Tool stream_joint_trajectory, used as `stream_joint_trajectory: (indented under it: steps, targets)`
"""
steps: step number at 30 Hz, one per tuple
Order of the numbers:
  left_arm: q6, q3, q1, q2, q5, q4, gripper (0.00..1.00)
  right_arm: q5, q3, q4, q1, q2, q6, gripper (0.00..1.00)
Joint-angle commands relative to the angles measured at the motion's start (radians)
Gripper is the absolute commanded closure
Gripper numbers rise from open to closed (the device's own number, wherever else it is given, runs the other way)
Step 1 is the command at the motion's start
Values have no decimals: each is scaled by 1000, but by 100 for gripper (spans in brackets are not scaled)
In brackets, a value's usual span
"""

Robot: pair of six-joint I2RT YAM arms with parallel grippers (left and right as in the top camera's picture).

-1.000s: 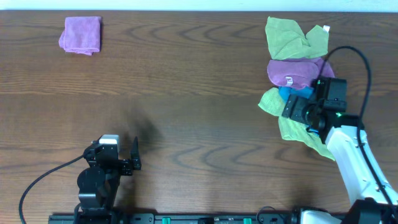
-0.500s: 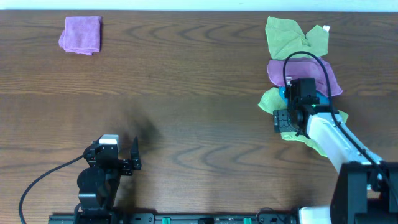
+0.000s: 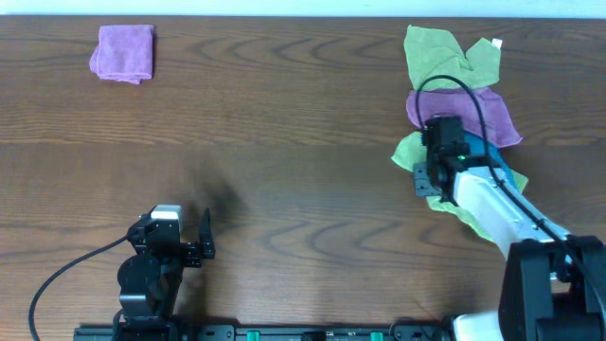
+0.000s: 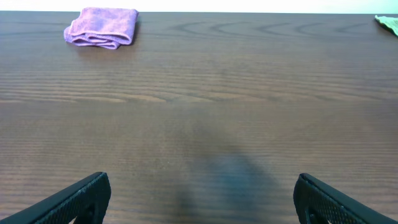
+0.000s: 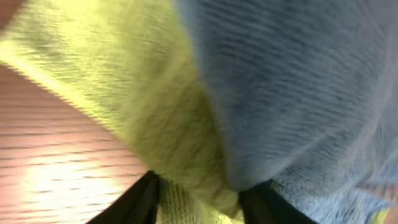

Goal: Fold the cloth
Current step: 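Reach the right gripper into the cloth pile and pinch the green cloth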

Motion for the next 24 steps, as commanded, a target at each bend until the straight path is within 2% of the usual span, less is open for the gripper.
stream_joint_trajectory:
  steps: [1,4,6,8,10,13,20,24]
  targets:
    - [8,-23,4,-6,0,-4,5,-2,46,-3,51,2,13,50]
    - [7,-23,4,-6,0,-4,5,-3,50,-1,66,2,16,55]
    - [7,-23,4,-6,0,-4,5,-3,50,-8,66,2,31,62]
    - [7,-23,4,-6,0,-4,5,0,50,-11,66,3,35,61]
    - [8,-23,4,-6,0,-4,5,6,50,-11,66,3,35,54]
    - [7,-23,4,-6,0,-4,5,55,50,-13,64,5,35,52]
    - [7,-23,4,-6,0,-4,5,68,49,-11,62,10,5,60]
    - [8,-23,4,-6,0,-4,4,68,49,-10,61,53,5,60]
